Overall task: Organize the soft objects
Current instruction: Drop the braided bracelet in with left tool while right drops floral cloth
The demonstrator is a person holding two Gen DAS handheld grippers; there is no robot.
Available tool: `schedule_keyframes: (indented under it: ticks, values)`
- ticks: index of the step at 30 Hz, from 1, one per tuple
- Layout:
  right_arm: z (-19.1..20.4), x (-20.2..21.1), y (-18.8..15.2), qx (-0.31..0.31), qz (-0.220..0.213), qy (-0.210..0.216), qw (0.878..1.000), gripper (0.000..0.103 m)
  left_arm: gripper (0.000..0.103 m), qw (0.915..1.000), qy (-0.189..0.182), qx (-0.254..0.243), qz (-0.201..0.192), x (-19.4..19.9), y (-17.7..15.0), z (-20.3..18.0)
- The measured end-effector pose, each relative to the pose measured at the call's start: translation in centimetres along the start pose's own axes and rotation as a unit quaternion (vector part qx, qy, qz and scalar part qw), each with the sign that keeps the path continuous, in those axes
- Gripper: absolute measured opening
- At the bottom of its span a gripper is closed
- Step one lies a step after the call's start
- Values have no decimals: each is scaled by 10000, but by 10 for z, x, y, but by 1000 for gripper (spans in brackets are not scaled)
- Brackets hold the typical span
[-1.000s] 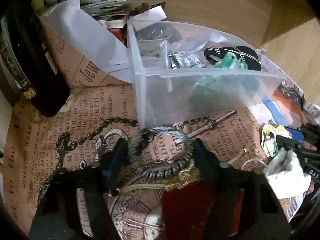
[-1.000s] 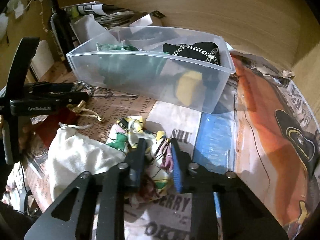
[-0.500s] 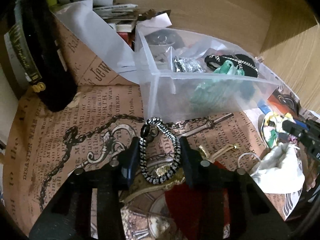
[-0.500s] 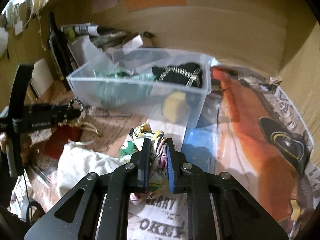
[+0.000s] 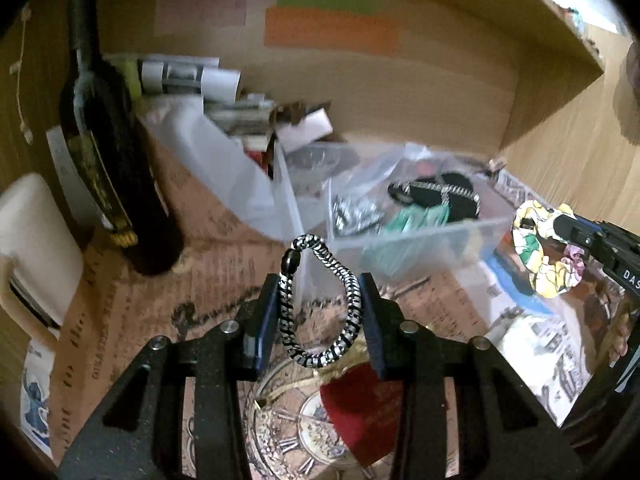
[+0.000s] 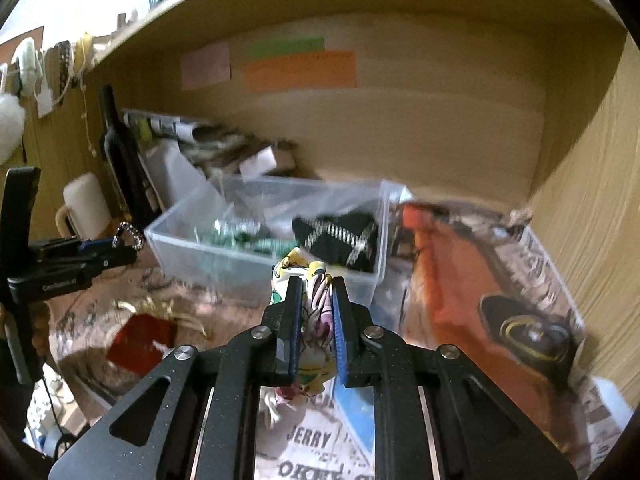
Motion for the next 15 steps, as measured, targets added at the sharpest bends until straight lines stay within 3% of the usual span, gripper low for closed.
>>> schedule_keyframes:
  ticks: [7, 15]
  values:
    - [3, 1, 36, -9, -507, -4, 9987, 12, 38, 9994, -82, -36, -327, 0, 31, -10]
    - [8, -18, 60, -11, -746, 49, 9972, 12, 39, 9988, -120, -93, -461, -19, 59, -19]
Point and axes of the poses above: each gripper's, at about its wrist camera, not at the fingertips, and x roughly against the way its jaws point, z to its left, y to its top, the point moved 7 cm from there along -x, roughly the way its jaws point, and after that the axes turned 11 degrees about -z, right-handed, at the moved point
